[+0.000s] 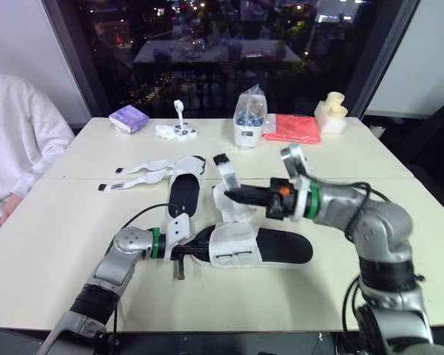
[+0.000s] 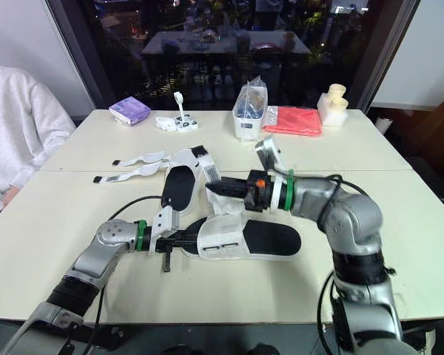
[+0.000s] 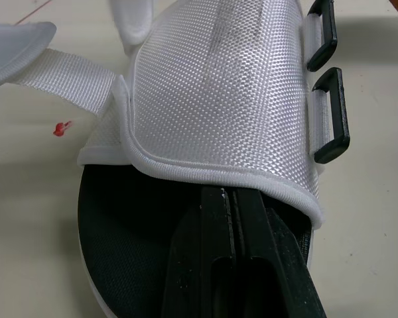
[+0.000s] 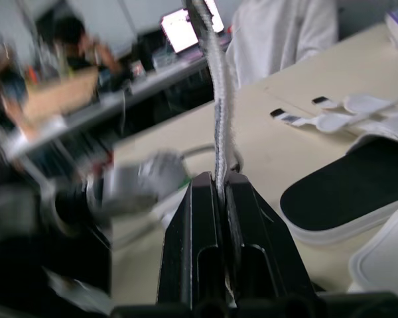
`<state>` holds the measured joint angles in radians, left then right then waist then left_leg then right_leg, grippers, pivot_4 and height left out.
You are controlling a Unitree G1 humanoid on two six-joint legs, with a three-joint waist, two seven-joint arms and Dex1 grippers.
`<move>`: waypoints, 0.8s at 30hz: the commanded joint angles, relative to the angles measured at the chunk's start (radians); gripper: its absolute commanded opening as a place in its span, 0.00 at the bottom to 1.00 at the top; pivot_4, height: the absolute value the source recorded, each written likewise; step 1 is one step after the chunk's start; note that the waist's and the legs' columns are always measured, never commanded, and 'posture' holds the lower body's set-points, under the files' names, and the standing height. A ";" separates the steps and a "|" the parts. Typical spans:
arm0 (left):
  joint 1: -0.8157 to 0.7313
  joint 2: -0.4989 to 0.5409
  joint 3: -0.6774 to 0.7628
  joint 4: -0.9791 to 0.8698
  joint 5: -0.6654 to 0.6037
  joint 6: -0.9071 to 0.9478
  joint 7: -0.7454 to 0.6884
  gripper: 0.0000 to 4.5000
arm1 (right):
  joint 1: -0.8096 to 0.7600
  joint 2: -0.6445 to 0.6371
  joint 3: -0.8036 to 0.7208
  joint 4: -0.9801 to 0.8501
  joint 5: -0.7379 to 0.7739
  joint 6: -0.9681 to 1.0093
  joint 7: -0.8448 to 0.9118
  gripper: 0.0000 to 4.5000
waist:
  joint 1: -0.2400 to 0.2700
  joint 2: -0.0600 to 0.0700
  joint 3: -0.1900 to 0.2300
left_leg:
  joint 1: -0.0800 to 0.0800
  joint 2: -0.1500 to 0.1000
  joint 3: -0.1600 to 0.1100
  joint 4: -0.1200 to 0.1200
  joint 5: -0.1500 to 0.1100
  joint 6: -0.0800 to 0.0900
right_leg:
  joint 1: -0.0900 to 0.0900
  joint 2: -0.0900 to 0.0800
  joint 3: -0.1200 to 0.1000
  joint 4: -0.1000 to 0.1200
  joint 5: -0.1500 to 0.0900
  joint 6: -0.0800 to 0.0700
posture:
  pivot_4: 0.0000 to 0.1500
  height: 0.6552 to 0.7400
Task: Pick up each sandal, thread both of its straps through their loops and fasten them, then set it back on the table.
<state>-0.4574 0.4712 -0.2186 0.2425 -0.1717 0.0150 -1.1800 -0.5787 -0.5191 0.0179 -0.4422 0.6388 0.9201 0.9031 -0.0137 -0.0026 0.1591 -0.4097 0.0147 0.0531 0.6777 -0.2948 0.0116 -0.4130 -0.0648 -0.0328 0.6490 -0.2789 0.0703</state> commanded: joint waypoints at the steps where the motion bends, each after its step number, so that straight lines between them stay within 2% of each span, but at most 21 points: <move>1: 0.013 0.012 -0.024 -0.019 0.002 0.022 -0.028 0.00 | 0.056 -0.086 0.080 -0.126 -0.070 -0.154 0.081 0.02 | 0.000 0.000 0.000 | 0.000 0.000 0.000 0.000 0.000 0.000 | 0.000 0.000 0.000 0.000 0.000 0.000 | 1.00 1.00; 8: 0.004 0.018 -0.027 -0.013 0.006 0.031 -0.045 0.00 | 0.155 -0.235 0.144 -0.170 -0.064 -0.219 0.215 0.02 | 0.002 0.000 0.000 | 0.001 0.000 0.000 0.001 0.000 0.000 | 0.001 0.000 0.000 0.000 0.000 0.000 | 1.00 1.00; 11: 0.001 0.015 -0.026 -0.014 0.007 0.035 -0.049 0.00 | 0.182 -0.256 0.152 -0.175 -0.063 -0.219 0.208 0.22 | 0.003 0.000 0.000 | 0.001 0.000 -0.001 0.001 0.000 0.000 | 0.001 0.000 0.000 -0.001 0.000 0.000 | 1.00 1.00; 15: -0.008 0.011 -0.027 -0.008 0.008 0.036 -0.051 0.00 | 0.220 -0.312 0.157 -0.188 -0.100 -0.250 0.224 0.66 | 0.005 0.000 0.000 | 0.001 0.000 -0.001 0.002 0.000 0.000 | 0.002 0.000 0.000 0.000 0.000 0.000 | 1.00 1.00; 18: -0.016 0.007 -0.028 0.000 0.008 0.035 -0.053 0.00 | 0.290 -0.422 0.154 -0.199 -0.187 -0.351 0.277 0.99 | 0.009 0.000 0.000 | 0.001 0.000 -0.001 0.002 0.000 0.001 | 0.002 0.000 -0.001 -0.001 0.000 0.000 | 1.00 1.00; 22: -0.026 0.003 -0.031 0.008 0.008 0.033 -0.055 0.00 | 0.382 -0.526 0.098 -0.180 -0.194 -0.395 0.321 0.99 | 0.009 0.000 0.000 | 0.001 0.000 -0.001 0.002 -0.001 0.001 | 0.002 0.000 -0.001 -0.002 0.000 -0.001 | 1.00 1.00; 24: -0.029 0.001 -0.031 0.013 0.008 0.030 -0.057 0.00 | 0.398 -0.540 0.073 -0.168 -0.132 -0.255 0.284 0.99 | 0.006 0.000 0.000 | 0.001 0.000 -0.001 0.003 -0.001 0.001 | 0.003 0.000 -0.001 -0.001 0.000 -0.001 | 1.00 1.00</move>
<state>-0.4846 0.4731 -0.2337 0.2525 -0.1720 0.0420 -1.2332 -0.1822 -1.0451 0.1332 -0.6027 0.4546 0.5866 1.2059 -0.0073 -0.0030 0.1593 -0.4080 0.0147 0.0516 0.6803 -0.2955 0.0128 -0.4098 -0.0649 -0.0333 0.6477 -0.2792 0.0697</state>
